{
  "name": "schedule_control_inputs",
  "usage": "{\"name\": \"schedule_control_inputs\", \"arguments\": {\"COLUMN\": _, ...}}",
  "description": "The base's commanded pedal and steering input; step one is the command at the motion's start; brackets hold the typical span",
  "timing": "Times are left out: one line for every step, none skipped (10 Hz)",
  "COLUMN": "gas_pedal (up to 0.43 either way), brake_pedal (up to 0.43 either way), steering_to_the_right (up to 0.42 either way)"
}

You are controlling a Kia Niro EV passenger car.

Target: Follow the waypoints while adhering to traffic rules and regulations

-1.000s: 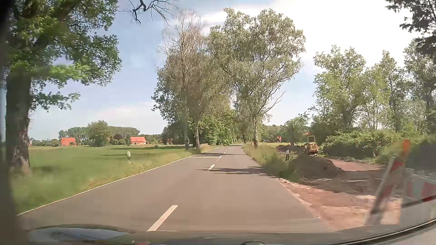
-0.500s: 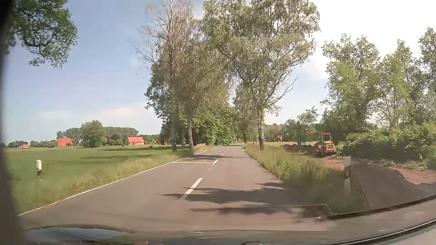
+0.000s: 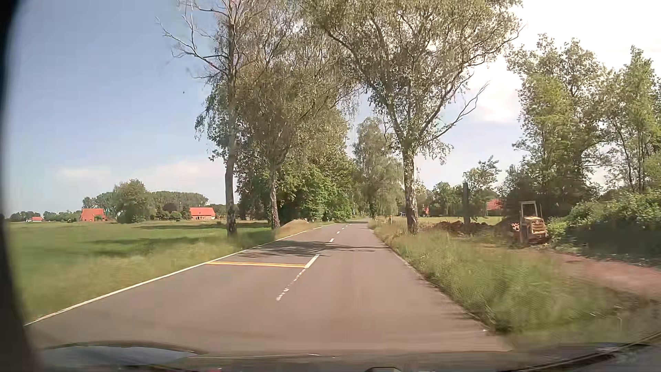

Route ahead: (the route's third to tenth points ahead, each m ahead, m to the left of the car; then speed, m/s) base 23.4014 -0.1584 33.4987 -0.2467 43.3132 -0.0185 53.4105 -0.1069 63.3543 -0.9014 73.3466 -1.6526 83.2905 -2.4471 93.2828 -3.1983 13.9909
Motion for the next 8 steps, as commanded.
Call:
{"name": "schedule_control_inputs", "arguments": {"gas_pedal": 0.15, "brake_pedal": 0.0, "steering_to_the_right": 0.0}}
{"name": "schedule_control_inputs", "arguments": {"gas_pedal": 0.15, "brake_pedal": 0.0, "steering_to_the_right": 0.0}}
{"name": "schedule_control_inputs", "arguments": {"gas_pedal": 0.15, "brake_pedal": 0.0, "steering_to_the_right": -0.001}}
{"name": "schedule_control_inputs", "arguments": {"gas_pedal": 0.15, "brake_pedal": 0.0, "steering_to_the_right": 0.0}}
{"name": "schedule_control_inputs", "arguments": {"gas_pedal": 0.138, "brake_pedal": 0.0, "steering_to_the_right": 0.0}}
{"name": "schedule_control_inputs", "arguments": {"gas_pedal": 0.138, "brake_pedal": 0.0, "steering_to_the_right": 0.0}}
{"name": "schedule_control_inputs", "arguments": {"gas_pedal": 0.138, "brake_pedal": 0.0, "steering_to_the_right": 0.0}}
{"name": "schedule_control_inputs", "arguments": {"gas_pedal": 0.138, "brake_pedal": 0.0, "steering_to_the_right": 0.0}}
